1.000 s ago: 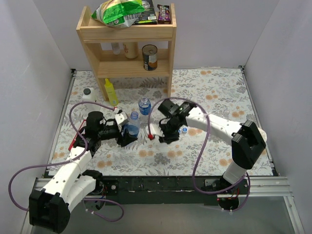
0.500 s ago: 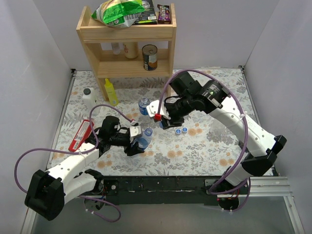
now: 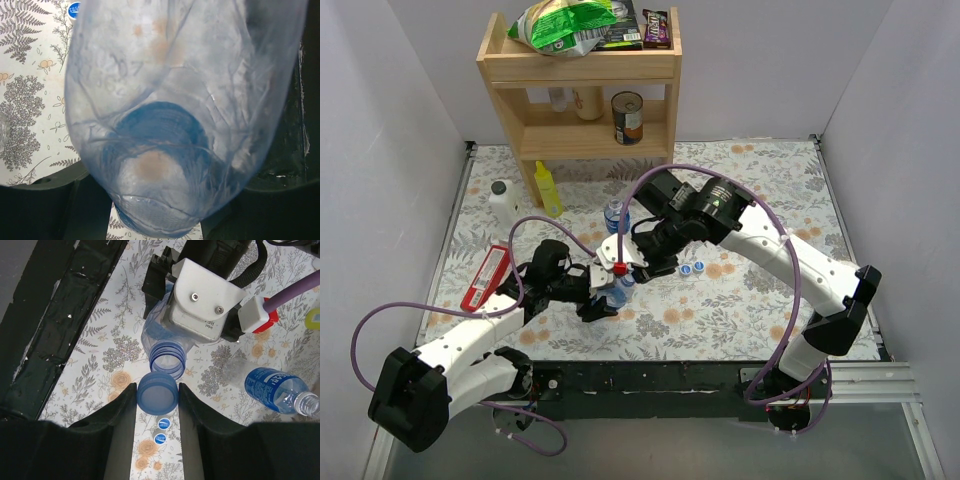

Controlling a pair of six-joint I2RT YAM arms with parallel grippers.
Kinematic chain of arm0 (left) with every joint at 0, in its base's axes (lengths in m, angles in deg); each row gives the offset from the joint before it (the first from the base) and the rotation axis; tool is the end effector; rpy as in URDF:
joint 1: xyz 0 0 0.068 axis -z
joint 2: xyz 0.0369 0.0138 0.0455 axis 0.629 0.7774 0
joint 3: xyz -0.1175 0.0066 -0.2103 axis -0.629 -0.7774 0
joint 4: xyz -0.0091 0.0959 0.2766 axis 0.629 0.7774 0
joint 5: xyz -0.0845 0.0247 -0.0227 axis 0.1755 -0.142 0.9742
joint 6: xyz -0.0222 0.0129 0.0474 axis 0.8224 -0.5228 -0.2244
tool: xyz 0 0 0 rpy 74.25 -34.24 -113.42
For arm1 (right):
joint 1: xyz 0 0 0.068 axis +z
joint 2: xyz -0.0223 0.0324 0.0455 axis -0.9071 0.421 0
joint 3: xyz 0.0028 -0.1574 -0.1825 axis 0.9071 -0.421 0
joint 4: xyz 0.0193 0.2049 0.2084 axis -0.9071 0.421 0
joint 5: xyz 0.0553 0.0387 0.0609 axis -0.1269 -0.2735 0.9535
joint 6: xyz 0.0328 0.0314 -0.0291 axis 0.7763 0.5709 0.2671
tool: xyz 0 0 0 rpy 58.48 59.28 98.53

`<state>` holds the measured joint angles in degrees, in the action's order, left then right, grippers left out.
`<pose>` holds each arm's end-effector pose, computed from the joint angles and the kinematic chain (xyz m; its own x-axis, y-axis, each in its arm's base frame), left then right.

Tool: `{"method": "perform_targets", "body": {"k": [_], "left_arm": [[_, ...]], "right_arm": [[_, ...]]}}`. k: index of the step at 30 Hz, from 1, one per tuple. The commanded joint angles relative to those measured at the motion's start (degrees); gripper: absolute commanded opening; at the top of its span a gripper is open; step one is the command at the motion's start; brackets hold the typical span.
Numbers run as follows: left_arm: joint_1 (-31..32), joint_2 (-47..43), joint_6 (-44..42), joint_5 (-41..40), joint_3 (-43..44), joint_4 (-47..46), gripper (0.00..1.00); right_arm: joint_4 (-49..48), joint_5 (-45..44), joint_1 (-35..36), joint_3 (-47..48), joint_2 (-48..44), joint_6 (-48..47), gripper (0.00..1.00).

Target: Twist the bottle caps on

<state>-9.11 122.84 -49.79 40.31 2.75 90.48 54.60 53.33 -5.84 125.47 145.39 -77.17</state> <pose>0.1948 -0.1417 0.1595 -0.6454 0.3229 -0.6922 0.7607 0.3529 -0.5448 0.1626 0.3036 0.3850 0.5417 -0.5948 -0.5940 -0.8318 -0.4814 -0.2764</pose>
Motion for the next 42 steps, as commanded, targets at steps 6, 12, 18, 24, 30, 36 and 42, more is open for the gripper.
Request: {"method": "perform_targets", "body": {"k": [6, 12, 18, 24, 30, 36, 42], "left_arm": [[0.54, -0.39, -2.32, 0.17, 3.3, 0.33, 0.0], [0.63, -0.21, -2.23, 0.17, 4.01, 0.68, 0.0], [0.63, 0.23, -1.8, 0.35, 4.36, 0.42, 0.0], [0.81, 1.37, -1.36, 1.05, 4.71, -1.42, 0.0], [0.98, 1.55, -1.18, 0.87, 5.24, -2.22, 0.0], [1.07, -0.38, 1.01, -0.97, 3.05, -4.67, 0.0], [0.46, -2.41, 4.88, -2.99, 0.41, -9.16, 0.0]], "right_arm": [[-3.64, -1.87, 1.2, -1.39, 0.75, -1.73, 0.37], [-6.55, -2.66, 1.64, -3.85, -0.22, -1.64, 0.37], [-8.75, -3.19, 1.73, -4.91, -0.75, -1.64, 0.37], [-9.89, -2.23, 1.64, -6.23, -1.45, -1.55, 0.37], [-10.85, -1.79, 1.56, -7.02, -1.8, -1.03, 0.37], [-10.42, -1.44, 1.12, -6.76, -1.98, 0.03, 0.37], [-5.24, -1.08, 0.68, -3.77, -0.13, -1.64, 0.36]]}}
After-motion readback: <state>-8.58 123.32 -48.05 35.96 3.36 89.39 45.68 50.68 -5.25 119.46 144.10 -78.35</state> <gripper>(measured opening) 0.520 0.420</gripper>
